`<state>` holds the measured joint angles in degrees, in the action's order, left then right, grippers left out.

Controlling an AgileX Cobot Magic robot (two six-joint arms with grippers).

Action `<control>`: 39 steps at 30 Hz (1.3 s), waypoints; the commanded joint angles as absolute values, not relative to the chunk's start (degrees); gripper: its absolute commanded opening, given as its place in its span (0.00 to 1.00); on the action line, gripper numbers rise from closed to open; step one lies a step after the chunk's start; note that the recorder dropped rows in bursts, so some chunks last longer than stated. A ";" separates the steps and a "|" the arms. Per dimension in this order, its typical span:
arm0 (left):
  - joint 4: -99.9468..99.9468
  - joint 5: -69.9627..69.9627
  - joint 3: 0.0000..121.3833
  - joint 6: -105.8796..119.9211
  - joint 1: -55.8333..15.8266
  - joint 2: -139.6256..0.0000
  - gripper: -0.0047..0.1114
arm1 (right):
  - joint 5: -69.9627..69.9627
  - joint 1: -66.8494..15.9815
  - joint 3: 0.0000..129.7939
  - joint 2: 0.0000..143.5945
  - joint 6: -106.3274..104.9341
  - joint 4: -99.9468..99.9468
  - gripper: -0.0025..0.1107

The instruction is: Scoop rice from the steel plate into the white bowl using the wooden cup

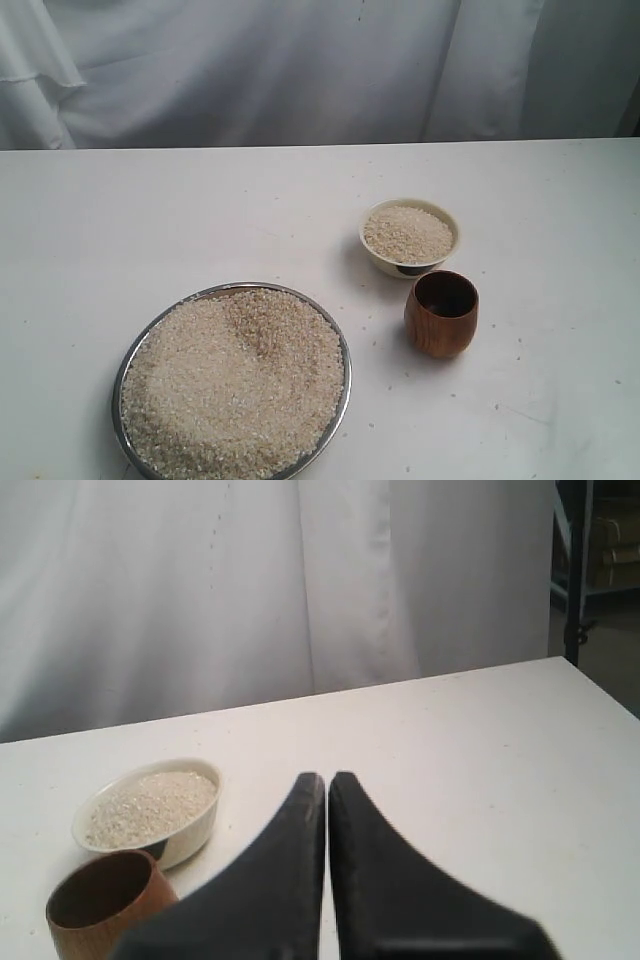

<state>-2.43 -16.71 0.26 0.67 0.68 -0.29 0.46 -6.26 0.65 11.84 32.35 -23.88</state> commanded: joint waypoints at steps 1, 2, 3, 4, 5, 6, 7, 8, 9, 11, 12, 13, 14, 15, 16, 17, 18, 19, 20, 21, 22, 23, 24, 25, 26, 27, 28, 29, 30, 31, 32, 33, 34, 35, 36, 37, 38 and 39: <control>-2.48 -16.34 0.00 0.49 0.60 0.00 0.04 | -4.72 -6.34 0.00 8.64 10.30 -3.19 0.03; -2.48 -16.34 0.00 0.49 0.60 0.00 0.04 | -5.66 -6.34 0.00 8.07 8.73 -1.87 0.03; -2.48 -16.34 0.00 0.49 0.60 0.00 0.04 | -6.54 -6.34 0.00 7.37 7.84 -1.64 0.03; -2.48 -16.34 0.00 0.49 0.60 0.00 0.04 | -7.29 -6.34 0.00 6.71 7.37 -1.64 0.03; -2.48 -16.34 0.00 0.49 0.60 0.00 0.04 | -7.74 -6.34 0.00 6.29 6.90 -1.64 0.03; -2.48 -16.34 0.00 0.49 0.60 0.00 0.04 | -8.35 -6.34 0.00 5.78 6.56 -1.64 0.03; -2.48 -16.34 0.00 0.49 0.60 0.00 0.04 | -9.02 -6.34 0.00 5.32 5.70 -1.64 0.03; -2.48 -16.34 0.00 0.49 0.60 0.00 0.04 | -9.62 -6.34 0.00 4.99 4.57 -1.64 0.03; -2.48 -16.34 0.00 0.49 0.60 0.00 0.04 | -10.34 -6.34 0.00 4.48 3.44 -0.83 0.03; -2.48 -16.34 0.00 0.49 0.60 0.00 0.04 | -11.37 -6.34 0.00 3.76 2.36 0.00 0.03; -2.48 -16.34 0.00 0.49 0.60 0.00 0.04 | -11.76 -6.34 0.00 3.30 2.36 -0.40 0.03; -2.48 -16.34 0.00 0.49 0.60 0.00 0.04 | -11.88 -6.34 0.00 2.98 2.36 -0.40 0.03; -2.48 -16.34 0.00 0.49 0.60 0.00 0.04 | -12.17 -6.34 0.00 2.67 2.36 -0.40 0.03; -2.48 -16.34 0.00 0.49 0.60 0.00 0.04 | -12.38 -6.34 0.00 2.37 2.36 -0.40 0.03; -2.48 -16.34 0.00 0.49 0.60 0.00 0.04 | -12.80 -6.34 0.00 2.19 2.36 -0.40 0.03; -2.48 -16.34 0.00 0.49 0.60 0.00 0.04 | -13.39 -6.34 0.00 2.09 2.36 -0.40 0.03; -2.48 -16.34 0.00 0.49 0.60 0.00 0.04 | -14.24 -6.34 0.00 1.88 2.31 -0.40 0.03; -2.48 -16.34 0.00 0.49 0.60 0.00 0.04 | -15.35 -6.34 0.00 1.65 2.21 -0.40 0.03; -2.48 -16.34 0.00 0.49 0.60 0.00 0.04 | -16.19 -6.34 0.00 1.41 1.95 -0.40 0.03; -2.48 -16.34 0.00 0.49 0.60 0.00 0.04 | -17.29 -6.34 0.00 0.86 1.94 -0.40 0.03; -2.48 -16.34 0.00 0.49 0.60 0.00 0.04 | -17.92 -6.34 0.00 0.42 1.85 -0.40 0.03; -2.48 -16.34 0.00 0.49 0.60 0.00 0.04 | -18.28 -6.34 0.00 0.00 1.56 -0.40 0.03; -2.48 -16.34 0.00 0.49 0.60 0.00 0.04 | -18.76 -6.34 0.00 0.00 1.42 -0.40 0.03; -2.48 -16.34 0.00 0.49 0.60 0.00 0.04 | -18.88 -6.34 0.00 0.00 1.42 -0.40 0.03; -2.48 -16.34 0.00 0.49 0.60 0.00 0.04 | -18.88 -6.34 0.00 0.00 1.42 -0.40 0.03; -2.48 -16.34 0.00 0.49 0.60 0.00 0.04 | -18.88 -6.34 0.00 0.00 1.42 -0.40 0.03; -2.48 -16.34 0.00 0.49 0.60 0.00 0.04 | -18.88 -6.34 0.00 0.00 1.42 -0.40 0.03; -2.48 -16.34 0.00 0.49 0.60 0.00 0.04 | -18.88 -6.34 0.00 0.00 1.42 -0.40 0.03; -2.48 -16.34 0.00 0.49 0.60 0.00 0.04 | -18.88 -6.34 0.00 0.00 1.42 -0.40 0.03; -2.48 -16.34 0.00 0.49 0.60 0.00 0.04 | -18.88 -6.34 0.00 0.00 1.42 -0.40 0.03; -2.48 -16.34 0.00 0.49 0.60 0.00 0.04 | -19.00 -6.34 0.00 0.00 1.78 -0.30 0.03; -2.48 -16.34 0.00 0.49 0.60 0.00 0.04 | -19.35 -6.34 0.00 0.00 2.50 -0.30 0.03; -2.48 -16.34 0.00 0.49 0.60 0.00 0.04 | -19.31 -6.34 0.00 0.00 2.83 -0.30 0.03; -2.48 -16.34 0.00 0.49 0.60 0.00 0.04 | -19.31 -6.34 0.00 0.00 3.12 -0.38 0.03; -2.48 -16.34 0.00 0.49 0.60 0.00 0.04 | -19.31 -6.34 0.00 0.00 3.12 -0.38 0.03; -2.48 -16.34 0.00 0.49 0.60 0.00 0.04 | -19.31 -6.34 0.00 0.00 3.12 -0.38 0.03; -2.48 -16.34 0.00 0.49 0.60 0.00 0.04 | -19.31 -6.34 0.00 0.00 3.12 -0.38 0.03; -2.48 -16.34 0.00 0.49 0.60 0.00 0.04 | -19.31 -6.34 0.00 0.00 3.12 -0.38 0.03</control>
